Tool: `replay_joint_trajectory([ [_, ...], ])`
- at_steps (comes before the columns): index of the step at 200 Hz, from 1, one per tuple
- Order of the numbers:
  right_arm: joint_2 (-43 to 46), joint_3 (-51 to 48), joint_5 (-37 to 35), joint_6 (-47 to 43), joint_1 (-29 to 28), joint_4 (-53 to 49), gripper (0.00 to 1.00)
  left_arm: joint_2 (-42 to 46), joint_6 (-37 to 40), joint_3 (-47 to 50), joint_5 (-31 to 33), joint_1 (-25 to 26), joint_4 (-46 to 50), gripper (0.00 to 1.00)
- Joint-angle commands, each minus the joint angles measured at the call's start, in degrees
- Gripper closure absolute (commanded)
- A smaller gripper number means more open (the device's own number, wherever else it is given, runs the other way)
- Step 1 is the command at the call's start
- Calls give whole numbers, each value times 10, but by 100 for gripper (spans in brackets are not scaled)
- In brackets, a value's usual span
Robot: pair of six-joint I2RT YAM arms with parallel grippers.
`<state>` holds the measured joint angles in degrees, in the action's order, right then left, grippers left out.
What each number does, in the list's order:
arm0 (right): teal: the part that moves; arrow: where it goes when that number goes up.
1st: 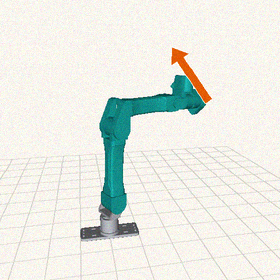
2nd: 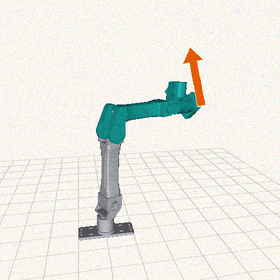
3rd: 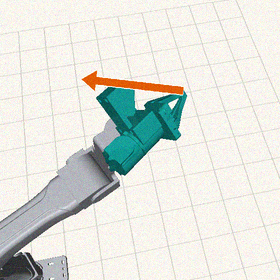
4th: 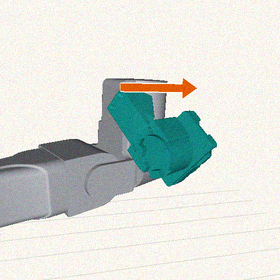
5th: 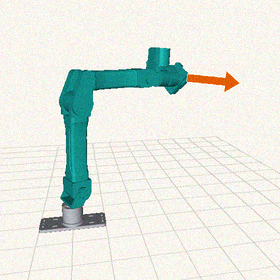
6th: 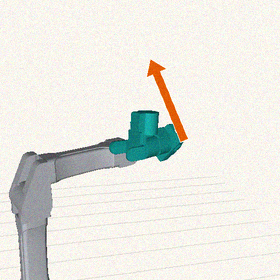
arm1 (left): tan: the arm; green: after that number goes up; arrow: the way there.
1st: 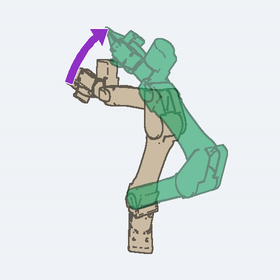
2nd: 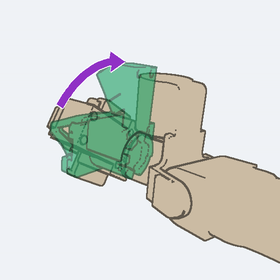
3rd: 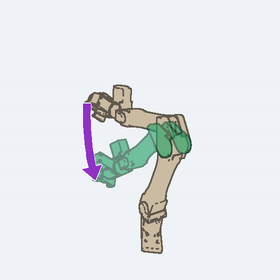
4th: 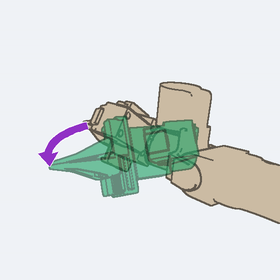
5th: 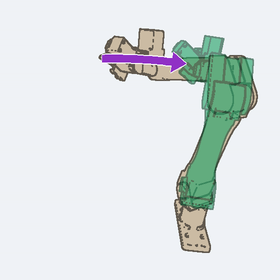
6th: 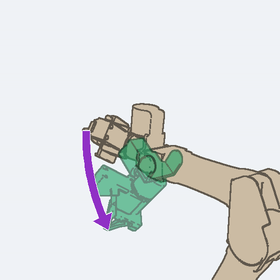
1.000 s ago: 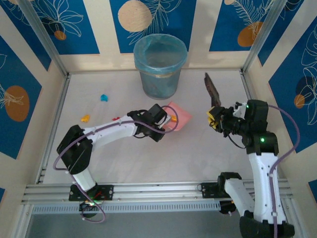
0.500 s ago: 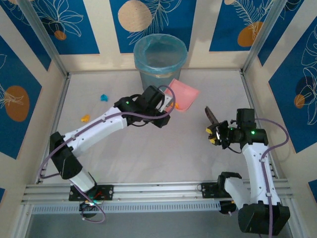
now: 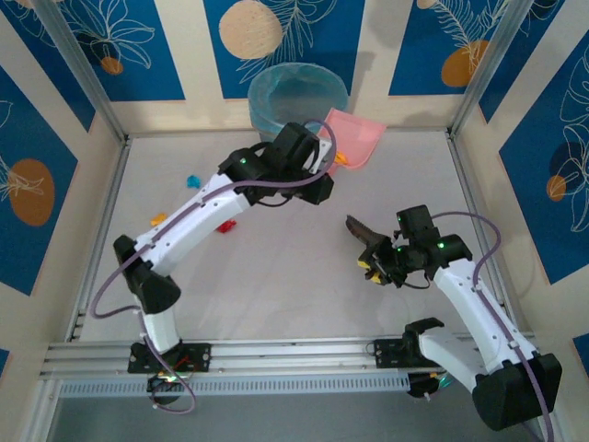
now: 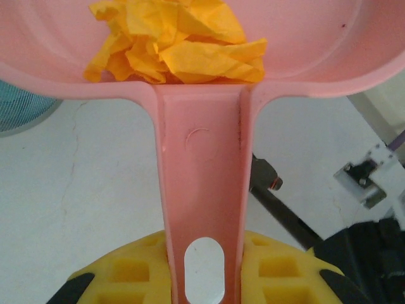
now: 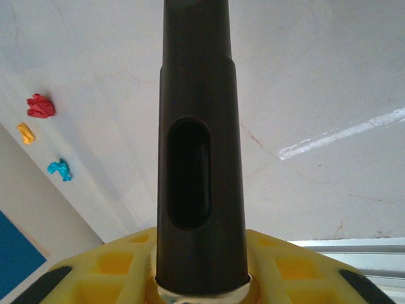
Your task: Sweep away the paper scraps from the table
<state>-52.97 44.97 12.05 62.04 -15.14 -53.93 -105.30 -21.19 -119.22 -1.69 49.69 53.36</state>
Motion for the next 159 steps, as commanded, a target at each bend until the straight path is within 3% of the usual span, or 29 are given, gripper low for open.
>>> replay_joint_trajectory([
  [1,-4,-11,-10,20,-24,12,100,-39,-33,-94,-11,-23,54,100],
  [23,-9,-14,-19,30,-49,19,100,-69,-65,-150,-33,-47,54,100],
  [85,-21,-10,-32,46,-88,19,100,-95,-172,-172,-167,-114,-49,100],
  [115,-33,-9,-35,57,-105,27,100,-112,-242,-172,-268,-151,-117,100],
  [159,-71,15,-41,58,-133,29,100,-116,-364,-126,-362,-188,-271,100],
])
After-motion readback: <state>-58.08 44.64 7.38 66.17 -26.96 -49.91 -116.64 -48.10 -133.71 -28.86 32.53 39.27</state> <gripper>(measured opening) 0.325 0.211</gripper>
